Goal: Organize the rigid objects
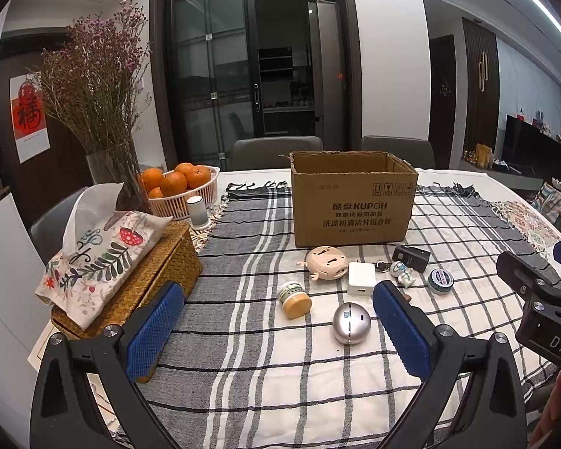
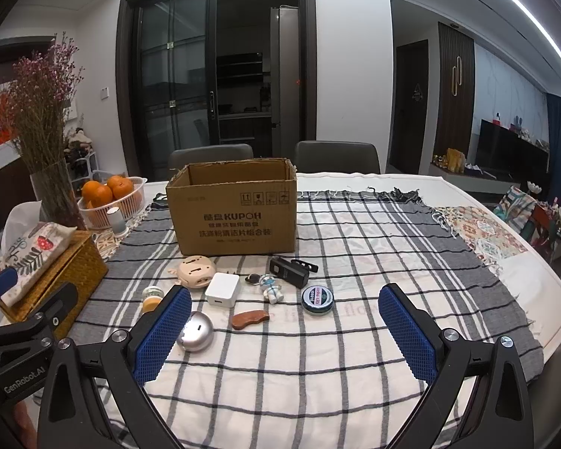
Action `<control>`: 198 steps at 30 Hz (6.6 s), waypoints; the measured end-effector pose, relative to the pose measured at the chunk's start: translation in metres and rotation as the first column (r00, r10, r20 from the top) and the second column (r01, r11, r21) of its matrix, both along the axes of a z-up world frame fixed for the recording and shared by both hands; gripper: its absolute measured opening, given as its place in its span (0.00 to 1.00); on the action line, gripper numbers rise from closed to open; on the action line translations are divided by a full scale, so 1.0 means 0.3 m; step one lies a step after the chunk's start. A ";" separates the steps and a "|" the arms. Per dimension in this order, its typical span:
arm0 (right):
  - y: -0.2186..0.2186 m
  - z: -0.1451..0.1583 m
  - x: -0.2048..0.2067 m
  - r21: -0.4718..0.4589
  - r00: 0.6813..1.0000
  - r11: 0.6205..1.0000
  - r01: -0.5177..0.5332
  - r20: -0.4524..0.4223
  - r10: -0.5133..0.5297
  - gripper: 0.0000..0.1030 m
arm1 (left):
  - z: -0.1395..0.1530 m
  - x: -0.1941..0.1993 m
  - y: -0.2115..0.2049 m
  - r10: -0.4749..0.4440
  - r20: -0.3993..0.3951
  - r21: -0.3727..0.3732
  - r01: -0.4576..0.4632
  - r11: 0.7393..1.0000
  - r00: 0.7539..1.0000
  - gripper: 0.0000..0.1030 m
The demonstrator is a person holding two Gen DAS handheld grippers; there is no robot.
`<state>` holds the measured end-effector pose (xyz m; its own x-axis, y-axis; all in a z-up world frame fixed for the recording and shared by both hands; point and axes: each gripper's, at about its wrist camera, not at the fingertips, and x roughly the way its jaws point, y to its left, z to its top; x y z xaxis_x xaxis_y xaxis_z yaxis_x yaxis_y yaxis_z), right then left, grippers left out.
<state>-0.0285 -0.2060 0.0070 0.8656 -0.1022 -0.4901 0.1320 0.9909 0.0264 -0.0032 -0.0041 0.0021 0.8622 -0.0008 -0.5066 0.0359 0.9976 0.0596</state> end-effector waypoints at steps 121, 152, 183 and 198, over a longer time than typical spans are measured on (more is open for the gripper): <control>0.009 -0.505 0.537 0.186 0.856 0.945 -0.271 -0.402 0.324 0.77 | -0.498 0.376 -0.199 -0.351 -0.336 -0.013 0.368 0.930 0.874 0.72; 0.014 -0.510 0.543 0.152 0.864 0.951 -0.268 -0.398 0.307 0.56 | -0.507 0.416 -0.192 -0.320 -0.355 -0.038 0.328 0.944 0.878 0.56; -0.021 -0.222 0.491 0.115 0.955 0.970 -0.213 -0.188 0.231 0.57 | -0.166 0.443 -0.159 -0.208 -0.106 -0.023 0.206 0.978 0.972 0.56; -0.047 -0.083 0.554 0.130 0.979 0.974 -0.185 -0.062 0.194 0.57 | -0.027 0.532 -0.160 -0.166 -0.027 -0.056 0.164 0.985 0.986 0.56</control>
<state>0.1376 -0.2200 -0.0179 0.8241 0.1253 -0.5524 -0.0517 0.9878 0.1470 0.1566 -0.0520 -0.0060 0.8315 -0.1694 -0.5291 0.2010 0.9796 0.0021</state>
